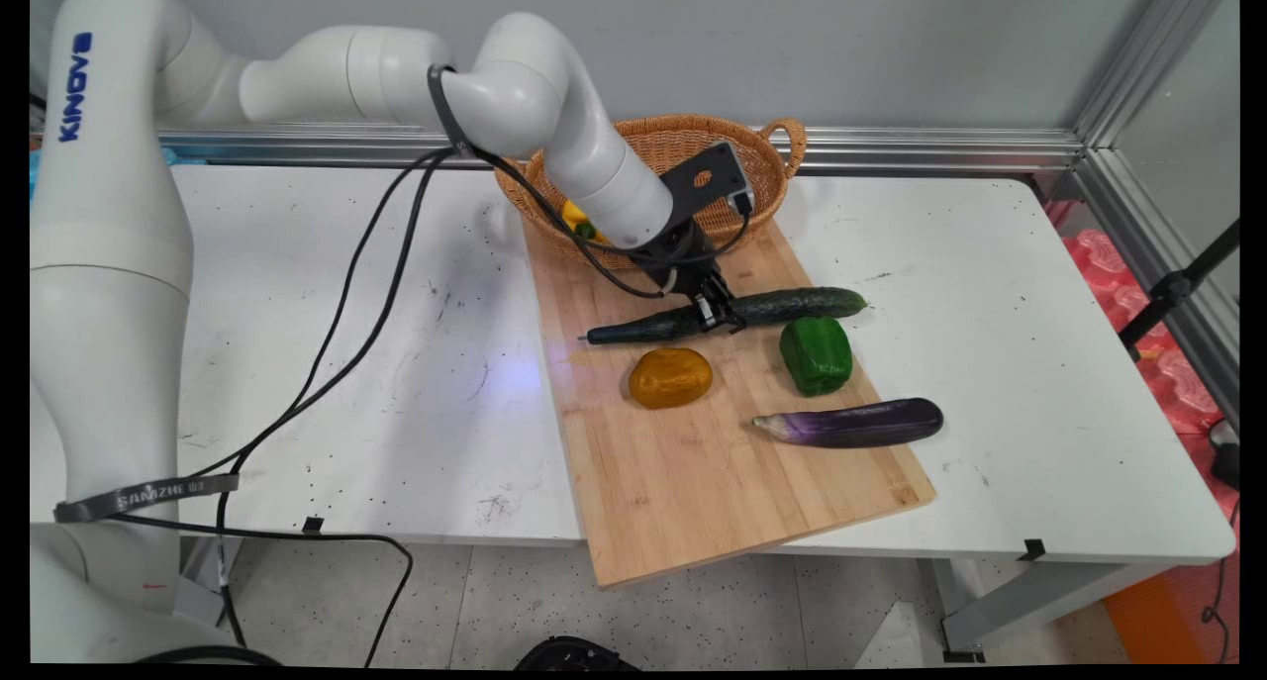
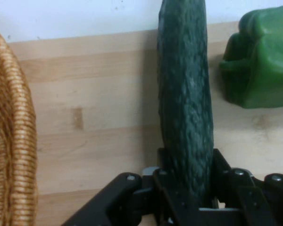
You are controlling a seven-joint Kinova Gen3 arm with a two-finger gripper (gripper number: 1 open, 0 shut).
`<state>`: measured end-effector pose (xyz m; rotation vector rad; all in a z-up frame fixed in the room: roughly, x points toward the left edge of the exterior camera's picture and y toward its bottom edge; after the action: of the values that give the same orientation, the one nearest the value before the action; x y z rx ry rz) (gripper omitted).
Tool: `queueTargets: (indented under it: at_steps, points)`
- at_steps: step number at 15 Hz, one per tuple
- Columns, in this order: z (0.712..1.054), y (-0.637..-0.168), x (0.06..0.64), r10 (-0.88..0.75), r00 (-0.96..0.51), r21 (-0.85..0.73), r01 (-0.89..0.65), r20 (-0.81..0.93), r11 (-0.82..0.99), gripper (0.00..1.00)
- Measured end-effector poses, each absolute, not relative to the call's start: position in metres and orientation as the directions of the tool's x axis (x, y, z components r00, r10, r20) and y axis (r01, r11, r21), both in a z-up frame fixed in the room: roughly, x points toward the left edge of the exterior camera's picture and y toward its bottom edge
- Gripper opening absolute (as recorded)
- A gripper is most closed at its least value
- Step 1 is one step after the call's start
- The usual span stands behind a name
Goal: Place the picked object in the vegetable basket
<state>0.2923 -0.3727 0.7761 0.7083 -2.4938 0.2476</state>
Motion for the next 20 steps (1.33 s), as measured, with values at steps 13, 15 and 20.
queueTargets:
  at_steps: [13,15,20]
  points:
    - [0.866,-0.426,0.319,-0.393,-0.737,-0.081,-0.515,0.550,0.853,0.00]
    - [0.879,-0.442,0.325,-0.383,-0.738,-0.103,-0.519,0.556,0.849,0.00]
    - [0.895,-0.480,0.346,-0.360,-0.751,-0.166,-0.523,0.554,0.836,0.00]
